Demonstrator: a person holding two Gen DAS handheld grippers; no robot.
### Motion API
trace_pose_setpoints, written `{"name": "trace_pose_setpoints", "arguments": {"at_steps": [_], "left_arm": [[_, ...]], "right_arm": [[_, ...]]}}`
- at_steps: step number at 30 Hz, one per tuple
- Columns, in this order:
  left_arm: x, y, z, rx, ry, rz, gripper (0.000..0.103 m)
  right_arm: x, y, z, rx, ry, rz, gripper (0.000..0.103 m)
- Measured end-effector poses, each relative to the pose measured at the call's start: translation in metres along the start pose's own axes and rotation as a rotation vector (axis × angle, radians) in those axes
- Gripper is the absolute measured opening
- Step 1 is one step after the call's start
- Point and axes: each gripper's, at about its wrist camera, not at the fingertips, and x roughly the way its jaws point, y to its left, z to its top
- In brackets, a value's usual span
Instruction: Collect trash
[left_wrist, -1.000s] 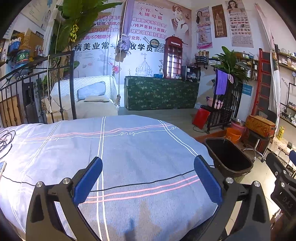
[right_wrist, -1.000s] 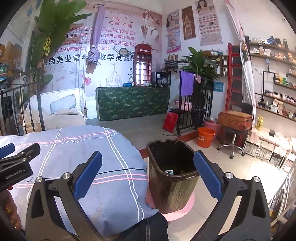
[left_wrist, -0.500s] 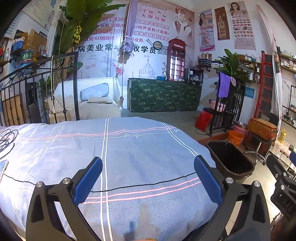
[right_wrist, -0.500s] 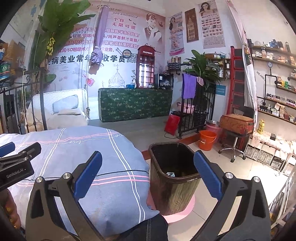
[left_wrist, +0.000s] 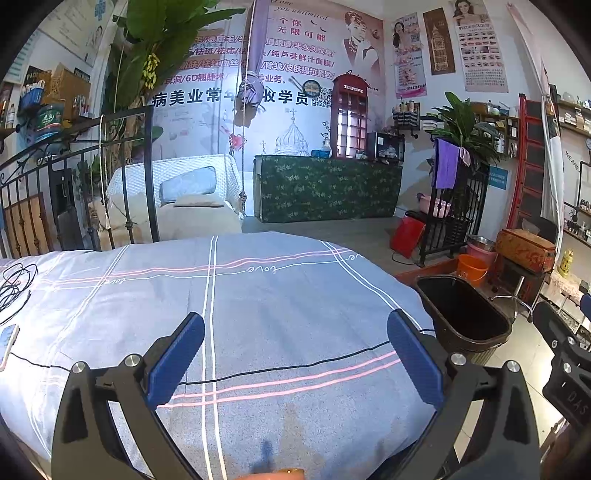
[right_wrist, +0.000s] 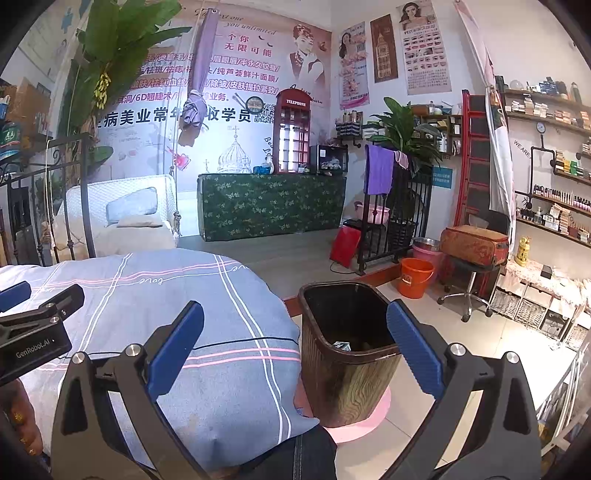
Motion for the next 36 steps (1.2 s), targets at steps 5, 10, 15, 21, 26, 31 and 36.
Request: {"name": "trace_pose_setpoints", "arguments": {"at_steps": [5,10,15,21,26,31,36], "left_arm": [[0.0,0.0007,0.0006,-0.002,0.001,0.001,0.098],[0.0013,0.0003,0.0024,-0.003,0.008,-0.001,0.098],[0.0014,0.0015,0.0028,-0.008,0.012,-0.007,0.098],[0.0033,0.0042,0.0049,-0.006,0.015,-0.01,0.098],[0.0046,0.0058,0.0059,-0.005,0.016,-0.01,0.098],[0.0059,0.0069,0.006,-0.006,0.018,-0.015,0.098],[0.0074,0.0066,0.0057,0.003,0.014,-0.009,0.098]], "right_arm": [[0.0013,-0.0009,0.0017,-0.002,0.003,0.002,0.098],[0.0022,-0.0001,0.0007,-0.003,0.009,0.003,0.098],[0.0033,0.0002,0.0012,-0.004,0.011,0.003,0.098],[0.0055,-0.002,0.0019,-0.003,0.016,0.002,0.098],[0.0058,-0.0026,0.0013,-0.002,0.016,0.003,0.098],[0.0077,-0.0041,0.0009,-0.002,0.023,0.003,0.098],[0.008,-0.0037,0.0007,-0.003,0.023,0.003,0.098]]}}
